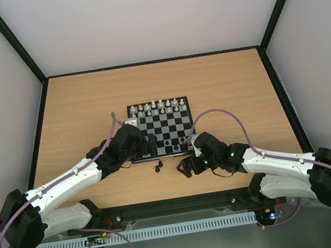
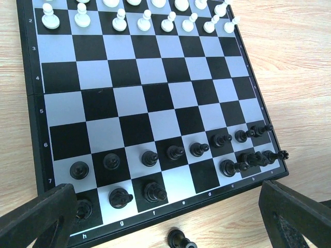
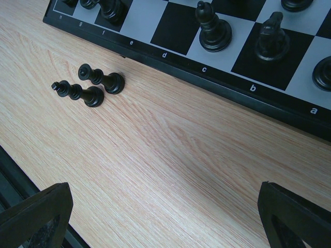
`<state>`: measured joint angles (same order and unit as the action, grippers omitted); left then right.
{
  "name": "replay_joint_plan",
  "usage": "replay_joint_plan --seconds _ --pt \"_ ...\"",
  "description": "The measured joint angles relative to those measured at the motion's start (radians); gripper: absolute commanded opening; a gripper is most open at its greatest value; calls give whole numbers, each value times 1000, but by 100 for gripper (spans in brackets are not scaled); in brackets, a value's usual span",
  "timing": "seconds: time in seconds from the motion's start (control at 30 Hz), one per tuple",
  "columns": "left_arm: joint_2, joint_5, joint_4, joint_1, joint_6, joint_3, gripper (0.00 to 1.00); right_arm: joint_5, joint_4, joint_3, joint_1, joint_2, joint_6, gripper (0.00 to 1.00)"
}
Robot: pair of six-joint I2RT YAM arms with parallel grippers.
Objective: Set up the chess pieces on the board
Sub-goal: Pick up the chess piece at the center of the board.
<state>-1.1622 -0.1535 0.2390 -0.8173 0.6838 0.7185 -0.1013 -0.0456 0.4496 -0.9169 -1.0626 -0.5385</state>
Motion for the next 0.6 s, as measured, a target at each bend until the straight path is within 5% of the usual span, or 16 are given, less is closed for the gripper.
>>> replay_joint_plan --seconds 0.6 --pt "5 -5 1 4 0 0 99 0 0 0 0 -6 0 99"
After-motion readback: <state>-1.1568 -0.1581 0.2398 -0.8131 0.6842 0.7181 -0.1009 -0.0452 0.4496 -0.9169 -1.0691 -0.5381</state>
